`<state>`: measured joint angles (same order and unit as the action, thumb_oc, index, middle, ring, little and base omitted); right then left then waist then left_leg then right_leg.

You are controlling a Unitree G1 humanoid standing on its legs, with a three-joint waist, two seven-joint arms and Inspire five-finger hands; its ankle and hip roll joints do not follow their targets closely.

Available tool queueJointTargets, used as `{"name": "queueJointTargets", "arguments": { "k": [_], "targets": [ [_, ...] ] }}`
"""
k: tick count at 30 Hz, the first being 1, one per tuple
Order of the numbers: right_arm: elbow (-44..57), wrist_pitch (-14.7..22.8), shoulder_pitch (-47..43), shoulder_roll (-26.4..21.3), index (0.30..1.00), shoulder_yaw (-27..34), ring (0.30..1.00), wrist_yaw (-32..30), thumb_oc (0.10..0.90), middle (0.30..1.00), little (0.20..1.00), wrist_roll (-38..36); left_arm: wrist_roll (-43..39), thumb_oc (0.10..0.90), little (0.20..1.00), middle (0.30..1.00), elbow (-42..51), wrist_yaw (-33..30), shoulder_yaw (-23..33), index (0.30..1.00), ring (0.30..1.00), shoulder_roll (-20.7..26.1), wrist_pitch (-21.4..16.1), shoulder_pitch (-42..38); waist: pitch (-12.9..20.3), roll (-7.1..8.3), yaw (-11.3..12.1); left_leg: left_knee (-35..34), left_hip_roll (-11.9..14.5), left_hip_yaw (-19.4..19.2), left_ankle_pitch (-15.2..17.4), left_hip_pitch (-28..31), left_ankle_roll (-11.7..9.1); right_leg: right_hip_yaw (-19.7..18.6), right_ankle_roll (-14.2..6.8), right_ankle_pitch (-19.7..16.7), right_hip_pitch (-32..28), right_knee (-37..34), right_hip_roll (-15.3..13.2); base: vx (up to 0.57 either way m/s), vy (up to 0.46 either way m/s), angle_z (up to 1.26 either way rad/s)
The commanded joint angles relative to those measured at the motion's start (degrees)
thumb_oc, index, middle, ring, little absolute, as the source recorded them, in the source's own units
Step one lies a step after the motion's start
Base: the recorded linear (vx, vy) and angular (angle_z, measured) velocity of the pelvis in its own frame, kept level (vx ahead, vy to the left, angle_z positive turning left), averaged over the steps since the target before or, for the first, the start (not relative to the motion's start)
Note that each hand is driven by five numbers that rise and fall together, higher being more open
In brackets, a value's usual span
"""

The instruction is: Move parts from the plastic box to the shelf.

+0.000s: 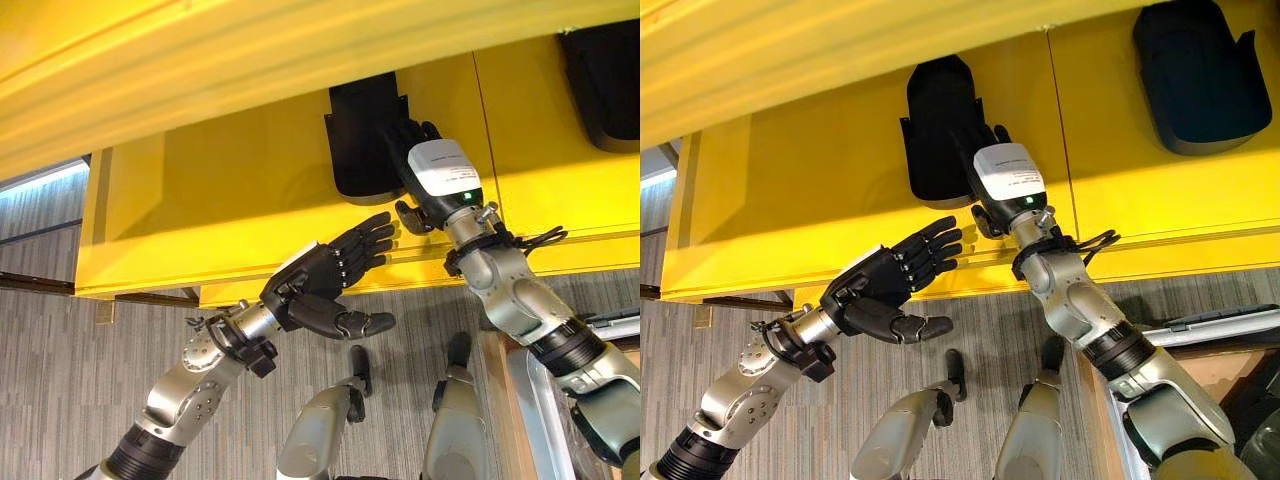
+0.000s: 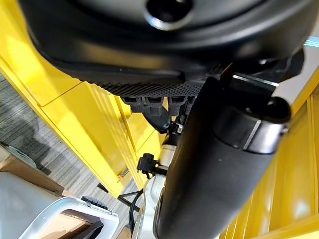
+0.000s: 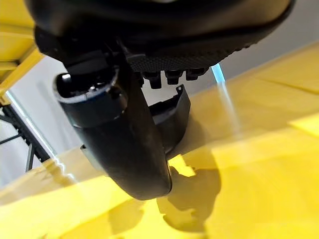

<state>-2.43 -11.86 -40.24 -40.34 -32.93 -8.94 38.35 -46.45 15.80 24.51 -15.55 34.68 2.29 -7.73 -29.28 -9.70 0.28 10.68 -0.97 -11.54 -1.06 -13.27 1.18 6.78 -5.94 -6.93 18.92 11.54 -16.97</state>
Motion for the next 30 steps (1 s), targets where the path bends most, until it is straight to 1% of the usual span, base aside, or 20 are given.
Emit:
{"name": "queueJointTargets", "arguments": {
  "k": [1,3,5,6,7,8,11,14,18,19,23,24,25,26,27,28,29,30],
  "targets": [
    [7.8,1.38,-5.11,-1.87,1.0,2.43,1.0,-7.8,0.9,1.0,1.0,6.76,-1.98,0.9,1.0,1.0,9.11,2.03,4.46,1.0,1.0,-0.32,-4.91,0.84,-0.09,-1.05,0.0,4.01,-0.73,1.74,7.21,0.25,1.36,-0.37,1.09,10.8,-3.31,7.69,1.46,0.0,0.0,0.0],
    [7.67,1.68,-4.87,-2.03,1.0,2.85,1.0,-9.3,0.9,1.0,1.0,7.55,-1.92,0.9,1.0,1.0,9.05,1.78,4.38,1.0,1.0,-0.31,-5.16,0.89,-0.09,-1.09,-0.11,3.99,-0.68,1.66,7.18,0.21,1.36,-0.4,1.08,10.78,-3.28,7.63,1.47,0.0,0.005,-0.02],
    [8.26,-0.09,-3.89,-2.77,1.0,4.2,1.0,-11.63,0.9,1.0,1.0,8.15,-2.14,0.9,1.0,1.0,9.03,1.63,4.38,1.0,1.0,-0.35,-5.46,0.99,-0.02,-1.22,-0.42,3.75,-0.65,1.52,7.11,0.34,1.3,-0.52,1.09,10.74,-3.33,7.45,1.54,0.0,0.0,0.0],
    [8.24,-0.08,-3.81,-2.83,1.0,4.34,1.0,-11.81,0.9,1.0,1.0,8.19,-2.15,0.9,1.0,1.0,9.05,1.59,4.35,1.0,1.0,-0.35,-5.48,1.0,-0.01,-1.24,-0.43,3.72,-0.65,1.5,7.11,0.37,1.31,-0.54,1.09,10.74,-3.36,7.43,1.55,0.01,0.035,-0.04],
    [8.06,0.03,-3.16,-3.46,1.0,5.5,1.0,-14.83,0.9,1.0,1.0,8.43,-2.65,0.9,1.0,1.0,9.4,1.27,4.47,1.0,1.0,-0.25,-5.57,1.22,0.01,-1.41,-0.74,3.53,-0.65,1.39,7.08,0.57,1.31,-0.7,1.1,10.71,-3.41,7.28,1.59,0.02,0.036,-0.04],
    [8.08,0.24,-2.82,-3.6,1.0,6.0,1.0,-15.94,0.9,1.0,1.0,8.53,-2.68,0.9,1.0,1.0,9.48,1.18,4.51,1.0,1.0,-0.23,-5.61,1.34,0.05,-1.48,-0.83,3.47,-0.65,1.35,7.07,0.67,1.3,-0.76,1.09,10.71,-3.48,7.22,1.61,0.02,0.048,-0.04],
    [9.13,2.75,-1.75,-4.06,1.0,8.34,1.0,-19.9,0.9,1.0,1.0,8.69,-3.08,0.9,1.0,1.0,9.74,0.63,4.51,1.0,1.0,-0.47,-5.8,1.55,0.17,-1.87,-1.35,3.23,-0.77,1.24,7.08,0.96,1.22,-1.05,1.15,10.8,-3.59,7.04,1.65,0.03,0.043,-0.04],
    [11.32,5.11,-0.62,-4.33,1.0,10.31,1.0,-22.0,0.9,1.0,1.0,8.01,-3.8,0.9,1.0,1.0,10.26,0.47,5.04,1.0,1.0,-0.53,-5.63,2.0,0.29,-2.26,-1.67,2.84,-0.87,1.11,7.1,1.32,1.17,-1.25,1.13,10.9,-3.75,6.77,1.63,0.02,0.043,-0.04],
    [15.72,9.15,1.21,-3.61,1.0,12.99,1.0,-26.56,0.9,1.0,1.0,7.16,-4.5,0.9,1.0,1.0,10.88,-0.51,5.25,1.0,1.0,-0.96,-6.19,2.8,0.47,-3.19,-2.26,2.68,-0.97,0.82,7.13,1.72,1.0,-1.65,1.21,11.17,-3.69,6.95,1.53,0.03,0.051,-0.08],
    [16.27,9.34,1.66,-3.44,1.0,13.39,1.0,-26.96,0.9,1.0,1.0,6.78,-4.67,0.9,1.0,1.0,10.93,-0.54,5.23,1.0,1.0,-1.01,-6.32,2.9,0.52,-3.3,-2.28,2.62,-1.0,0.82,7.12,1.8,0.97,-1.71,1.21,11.21,-3.71,6.97,1.54,0.03,0.055,-0.1],
    [20.1,10.0,4.93,-2.14,1.0,15.59,1.0,-29.88,0.9,1.0,1.0,4.09,-4.94,0.9,1.0,1.0,11.35,-0.98,5.52,1.0,1.0,-1.62,-7.66,4.12,0.59,-4.12,-2.89,1.77,-1.19,0.69,6.94,2.61,0.78,-2.15,1.16,11.3,-3.95,6.68,1.58,0.02,0.059,-0.08],
    [20.45,9.77,5.31,-2.12,1.0,15.79,1.0,-30.01,0.9,1.0,1.0,3.79,-5.04,0.9,1.0,1.0,11.42,-1.07,5.56,1.0,1.0,-1.61,-7.75,4.25,0.59,-4.15,-2.93,1.71,-1.19,0.68,6.93,2.69,0.77,-2.17,1.15,11.31,-3.97,6.68,1.58,0.03,0.09,-0.05],
    [21.92,9.08,7.58,-1.54,1.0,16.71,1.0,-31.77,0.9,1.0,1.0,1.29,-5.29,0.9,1.0,1.0,11.53,-1.49,6.02,1.0,1.0,-2.01,-8.39,5.11,0.61,-4.42,-3.39,1.15,-1.13,0.43,6.82,3.17,0.8,-2.33,1.11,11.38,-4.15,6.42,1.7,0.03,0.07,-0.03],
    [22.48,9.01,8.72,-1.59,1.0,17.36,1.0,-32.09,0.9,1.0,1.0,0.27,-5.41,0.9,1.0,1.0,11.61,-1.78,6.13,1.0,1.0,-1.98,-8.71,5.48,0.65,-4.44,-3.56,0.94,-1.1,0.39,6.77,3.38,0.75,-2.39,1.08,11.41,-4.26,6.34,1.76,0.03,0.103,-0.05],
    [23.14,9.14,11.47,-1.5,1.0,18.73,1.0,-32.05,0.9,1.0,1.0,-1.73,-5.6,0.9,1.0,1.0,11.56,-2.64,6.61,1.0,1.0,-2.1,-9.83,6.38,0.67,-4.37,-4.18,0.66,-0.96,0.27,6.74,3.63,0.68,-2.49,1.02,11.5,-4.29,6.23,1.92,0.01,0.056,-0.06],
    [23.37,9.11,11.98,-1.47,1.0,18.99,1.0,-31.95,0.9,1.0,1.0,-2.19,-5.65,0.9,1.0,1.0,11.56,-2.66,6.53,1.0,1.0,-2.07,-9.99,6.52,0.77,-4.36,-4.14,0.57,-0.95,0.25,6.72,3.73,0.68,-2.49,1.01,11.5,-4.36,6.17,1.94,0.02,0.073,-0.11],
    [23.92,10.33,15.41,-1.75,1.0,20.62,1.0,-31.52,0.9,1.0,1.0,-4.66,-6.18,0.9,1.0,1.0,11.38,-2.72,7.42,1.0,1.0,-2.27,-10.93,7.5,0.99,-4.08,-4.74,0.19,-0.62,-0.05,6.64,4.11,0.54,-2.57,0.89,11.54,-4.54,5.93,2.16,0.02,0.07,-0.12],
    [24.72,10.93,19.56,-1.92,1.0,22.43,1.0,-29.67,0.9,1.0,1.0,-6.6,-6.38,0.9,1.0,1.0,11.24,-2.76,8.27,1.0,1.0,-2.33,-11.73,8.78,1.36,-3.75,-5.26,-0.3,-0.38,-0.3,6.65,4.63,0.45,-2.64,0.74,11.54,-4.91,5.47,2.43,0.02,0.079,-0.12]
  ]
}}
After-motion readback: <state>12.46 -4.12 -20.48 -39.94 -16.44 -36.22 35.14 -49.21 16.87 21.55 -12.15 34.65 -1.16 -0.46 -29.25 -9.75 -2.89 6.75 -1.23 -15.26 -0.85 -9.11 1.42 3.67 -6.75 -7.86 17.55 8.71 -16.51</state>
